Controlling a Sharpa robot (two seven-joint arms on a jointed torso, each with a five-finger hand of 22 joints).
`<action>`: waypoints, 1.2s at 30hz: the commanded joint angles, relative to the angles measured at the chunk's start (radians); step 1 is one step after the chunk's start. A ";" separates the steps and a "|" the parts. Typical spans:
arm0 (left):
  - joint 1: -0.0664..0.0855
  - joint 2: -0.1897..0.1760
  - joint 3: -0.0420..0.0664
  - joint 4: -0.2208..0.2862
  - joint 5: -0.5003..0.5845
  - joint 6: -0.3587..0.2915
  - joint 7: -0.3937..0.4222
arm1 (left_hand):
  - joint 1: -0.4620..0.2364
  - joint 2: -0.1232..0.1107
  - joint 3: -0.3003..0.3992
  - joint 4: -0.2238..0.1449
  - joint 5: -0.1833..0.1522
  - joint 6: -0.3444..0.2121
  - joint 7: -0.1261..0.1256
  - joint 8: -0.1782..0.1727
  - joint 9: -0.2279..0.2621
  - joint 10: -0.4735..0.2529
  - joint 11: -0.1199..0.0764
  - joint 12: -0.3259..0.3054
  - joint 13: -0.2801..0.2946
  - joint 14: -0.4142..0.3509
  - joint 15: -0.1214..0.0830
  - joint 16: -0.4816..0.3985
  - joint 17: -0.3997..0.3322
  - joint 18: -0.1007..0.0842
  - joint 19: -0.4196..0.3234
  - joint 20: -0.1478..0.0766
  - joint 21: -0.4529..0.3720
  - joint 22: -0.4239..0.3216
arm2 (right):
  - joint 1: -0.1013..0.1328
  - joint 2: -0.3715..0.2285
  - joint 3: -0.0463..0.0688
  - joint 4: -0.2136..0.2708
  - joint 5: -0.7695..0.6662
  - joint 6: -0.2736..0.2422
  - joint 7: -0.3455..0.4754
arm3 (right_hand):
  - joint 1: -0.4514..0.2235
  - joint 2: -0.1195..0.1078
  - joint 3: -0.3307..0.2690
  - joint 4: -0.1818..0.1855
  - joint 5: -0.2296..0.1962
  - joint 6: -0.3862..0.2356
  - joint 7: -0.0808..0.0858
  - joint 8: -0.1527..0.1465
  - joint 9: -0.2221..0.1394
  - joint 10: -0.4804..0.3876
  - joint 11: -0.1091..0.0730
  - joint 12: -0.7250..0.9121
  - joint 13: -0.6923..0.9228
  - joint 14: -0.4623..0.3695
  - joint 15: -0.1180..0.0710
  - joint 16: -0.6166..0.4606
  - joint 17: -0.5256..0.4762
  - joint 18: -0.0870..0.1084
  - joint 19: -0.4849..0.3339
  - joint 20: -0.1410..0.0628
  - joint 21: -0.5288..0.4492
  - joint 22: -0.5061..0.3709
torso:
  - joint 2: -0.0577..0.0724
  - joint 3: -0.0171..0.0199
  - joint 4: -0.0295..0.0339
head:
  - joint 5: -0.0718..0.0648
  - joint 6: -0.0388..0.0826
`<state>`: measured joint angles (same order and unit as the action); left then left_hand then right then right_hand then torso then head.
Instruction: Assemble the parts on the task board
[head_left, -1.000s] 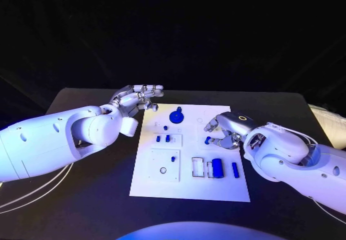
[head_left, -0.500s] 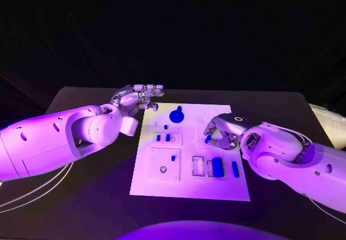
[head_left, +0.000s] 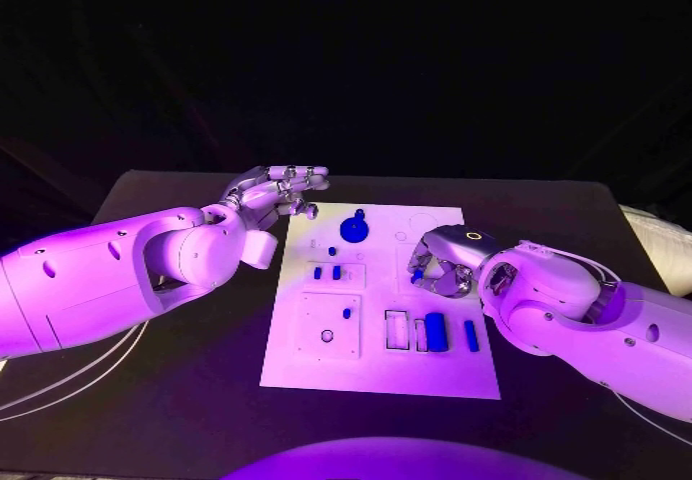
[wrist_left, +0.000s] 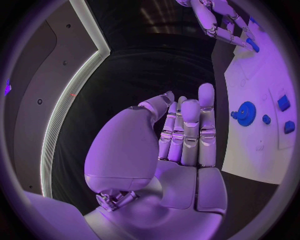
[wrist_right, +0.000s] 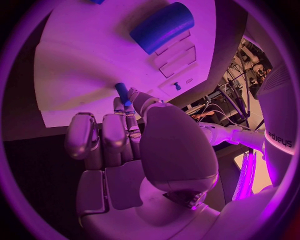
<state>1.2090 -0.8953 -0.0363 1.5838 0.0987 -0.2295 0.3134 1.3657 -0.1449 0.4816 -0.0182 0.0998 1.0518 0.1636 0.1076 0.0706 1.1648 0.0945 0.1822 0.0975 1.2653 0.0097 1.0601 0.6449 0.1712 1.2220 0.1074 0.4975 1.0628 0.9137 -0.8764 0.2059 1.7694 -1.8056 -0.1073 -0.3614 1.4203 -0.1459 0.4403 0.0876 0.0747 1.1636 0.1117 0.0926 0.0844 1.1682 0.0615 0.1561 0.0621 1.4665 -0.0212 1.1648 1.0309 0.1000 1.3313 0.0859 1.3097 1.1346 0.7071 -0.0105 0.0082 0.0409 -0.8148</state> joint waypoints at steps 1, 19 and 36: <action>0.000 0.002 0.001 0.001 -0.005 0.019 0.003 | 0.009 0.002 -0.005 -0.004 0.006 -0.001 0.004 0.003 -0.002 -0.010 -0.001 0.004 0.002 -0.007 -0.001 -0.005 0.000 0.011 -0.004 0.001 -0.003 -0.002 | -0.003 0.006 -0.002 -0.002 -0.019 0.007 -0.007 | 0.003 0.019 0.014 -0.004 -0.009 0.011 -0.001 0.006 0.002 0.014 -0.003 0.002 0.003 0.025 -0.001 0.009 0.006 -0.007 0.012 -0.001 0.010 0.007 | 0.000 -0.0003 -0.0004 | -0.001 -0.001; -0.001 0.001 0.000 0.001 -0.005 0.018 0.003 | 0.011 0.004 -0.007 -0.005 0.006 -0.002 0.005 0.004 -0.002 -0.011 0.000 0.007 0.002 -0.008 0.000 -0.006 -0.003 0.011 -0.004 0.002 -0.005 -0.003 | 0.005 -0.041 0.005 0.103 -0.017 -0.115 -0.014 | 0.043 0.033 0.070 -0.053 -0.016 0.031 0.008 0.012 0.010 0.067 -0.009 -0.004 0.008 0.026 -0.007 0.024 0.019 -0.012 0.025 -0.008 0.029 0.033 | -0.003 -0.0008 -0.0022 | -0.003 0.002; -0.002 0.011 0.000 0.000 -0.005 0.021 0.004 | 0.011 0.004 -0.007 -0.005 0.006 -0.002 0.005 0.004 -0.002 -0.011 0.000 0.007 0.002 -0.008 0.000 -0.006 -0.003 0.011 -0.004 0.002 -0.005 -0.003 | -0.023 0.096 0.008 0.156 0.023 -0.098 0.035 | 0.040 0.030 0.077 -0.060 -0.015 0.028 0.013 0.009 0.010 0.068 -0.005 -0.012 0.008 0.025 -0.005 0.024 0.017 -0.012 0.023 -0.007 0.030 0.033 | -0.001 -0.0013 0.0048 | 0.011 -0.003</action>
<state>1.2070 -0.8873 -0.0366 1.5835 0.0970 -0.2282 0.3122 1.3697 -0.1409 0.4774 -0.0225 0.0998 1.0518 0.1636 0.1075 0.0706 1.1577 0.0944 0.1858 0.0982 1.2653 0.0098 1.0601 0.6426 0.1710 1.2220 0.1074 0.4976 1.0606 0.8964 -0.7899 0.2150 1.9288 -1.7942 -0.2134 -0.3584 1.4403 -0.1316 0.5121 0.0304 0.0578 1.1899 0.1177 0.1045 0.0952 1.2034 0.0848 0.1462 0.0626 1.4666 -0.0213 1.1834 1.0487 0.0999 1.3467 0.0771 1.3362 1.1677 0.7062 -0.0116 0.0108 0.0482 -0.8144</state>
